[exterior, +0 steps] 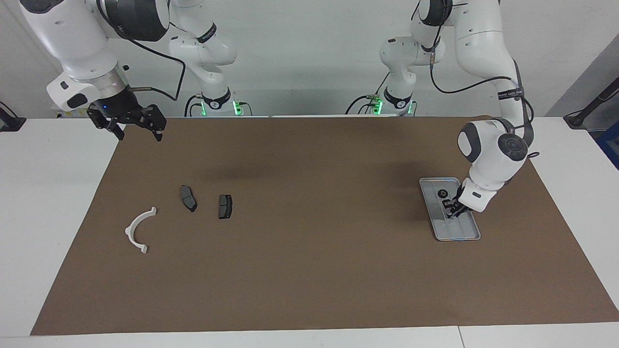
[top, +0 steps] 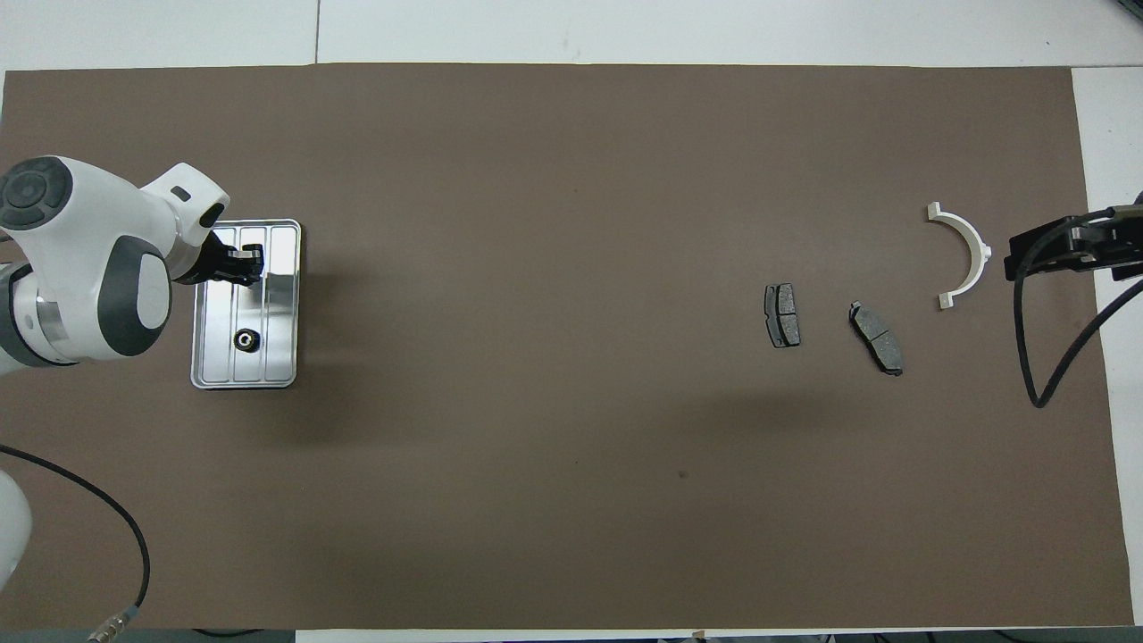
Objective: Pick bearing gear from pile to tray
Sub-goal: 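Carry the second bearing with the left gripper and lower it into the tray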
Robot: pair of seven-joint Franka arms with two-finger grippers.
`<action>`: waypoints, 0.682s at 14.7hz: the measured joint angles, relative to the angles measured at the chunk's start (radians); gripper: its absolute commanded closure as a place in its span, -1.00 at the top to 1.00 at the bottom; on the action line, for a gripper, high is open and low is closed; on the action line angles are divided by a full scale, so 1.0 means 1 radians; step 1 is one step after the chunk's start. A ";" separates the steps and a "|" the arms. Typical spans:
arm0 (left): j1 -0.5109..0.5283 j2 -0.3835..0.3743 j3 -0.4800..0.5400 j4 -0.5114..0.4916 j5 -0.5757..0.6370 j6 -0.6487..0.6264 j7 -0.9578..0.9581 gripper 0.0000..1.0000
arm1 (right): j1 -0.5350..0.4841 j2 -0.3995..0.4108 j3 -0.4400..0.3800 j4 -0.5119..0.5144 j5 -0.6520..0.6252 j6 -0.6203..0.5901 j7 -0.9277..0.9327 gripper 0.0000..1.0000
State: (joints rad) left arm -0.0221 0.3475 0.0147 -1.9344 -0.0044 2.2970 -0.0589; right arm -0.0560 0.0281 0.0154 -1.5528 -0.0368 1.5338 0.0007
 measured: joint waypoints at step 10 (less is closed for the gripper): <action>0.000 0.000 -0.001 -0.024 0.000 0.019 0.000 1.00 | 0.000 -0.002 0.000 -0.002 0.000 0.000 0.000 0.95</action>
State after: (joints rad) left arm -0.0219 0.3476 0.0139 -1.9581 -0.0044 2.3162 -0.0587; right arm -0.0560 0.0257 0.0154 -1.5551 -0.0369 1.5338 0.0006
